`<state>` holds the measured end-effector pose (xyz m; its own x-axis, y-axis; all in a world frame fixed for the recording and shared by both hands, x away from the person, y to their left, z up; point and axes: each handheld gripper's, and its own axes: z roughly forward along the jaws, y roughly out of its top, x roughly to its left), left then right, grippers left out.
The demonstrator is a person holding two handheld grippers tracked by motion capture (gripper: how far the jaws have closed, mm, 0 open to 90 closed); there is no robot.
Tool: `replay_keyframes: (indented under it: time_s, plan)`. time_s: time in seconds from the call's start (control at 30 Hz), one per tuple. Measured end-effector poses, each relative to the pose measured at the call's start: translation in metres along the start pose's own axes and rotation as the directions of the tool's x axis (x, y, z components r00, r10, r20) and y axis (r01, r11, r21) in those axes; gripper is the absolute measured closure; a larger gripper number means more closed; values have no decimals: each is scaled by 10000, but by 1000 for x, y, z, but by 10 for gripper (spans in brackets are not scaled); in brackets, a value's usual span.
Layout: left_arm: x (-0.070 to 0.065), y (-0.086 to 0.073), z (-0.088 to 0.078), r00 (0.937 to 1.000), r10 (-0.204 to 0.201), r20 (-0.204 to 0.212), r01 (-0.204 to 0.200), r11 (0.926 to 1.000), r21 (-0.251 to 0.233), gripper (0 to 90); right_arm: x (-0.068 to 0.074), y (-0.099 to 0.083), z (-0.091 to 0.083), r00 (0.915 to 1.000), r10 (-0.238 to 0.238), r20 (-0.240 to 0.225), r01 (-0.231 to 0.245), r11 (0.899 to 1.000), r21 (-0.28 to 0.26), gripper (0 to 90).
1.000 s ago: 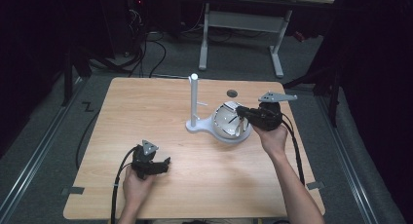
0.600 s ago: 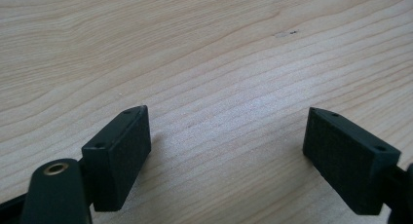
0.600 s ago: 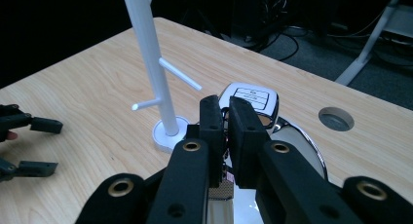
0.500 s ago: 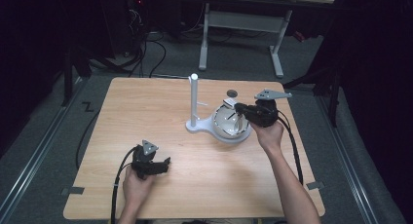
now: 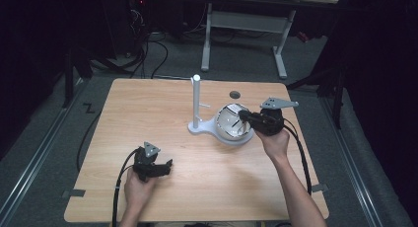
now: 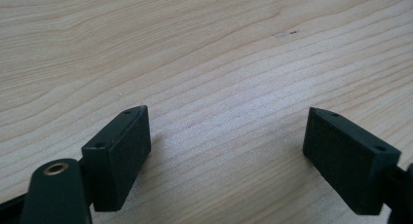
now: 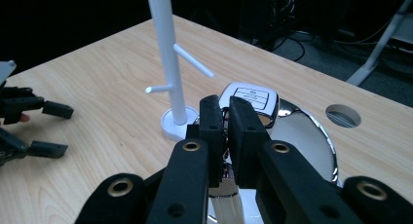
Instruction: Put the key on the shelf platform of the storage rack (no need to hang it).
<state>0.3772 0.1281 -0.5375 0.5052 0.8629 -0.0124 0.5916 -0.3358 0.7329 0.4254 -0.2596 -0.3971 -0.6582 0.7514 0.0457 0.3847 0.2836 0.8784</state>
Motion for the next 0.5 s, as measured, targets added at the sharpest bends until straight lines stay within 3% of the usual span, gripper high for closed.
replay_keyframes:
  time_s: [0.3,0.5]
  plan:
    - [0,0,0,10000,1,0,-1,10000,-1,181,3,0,2,9994,46,-339,-42,9999,134,856]
    - [0,0,0,10000,-2,1,2,10000,-2,181,3,3,4,9997,-86,-225,89,9999,104,857]
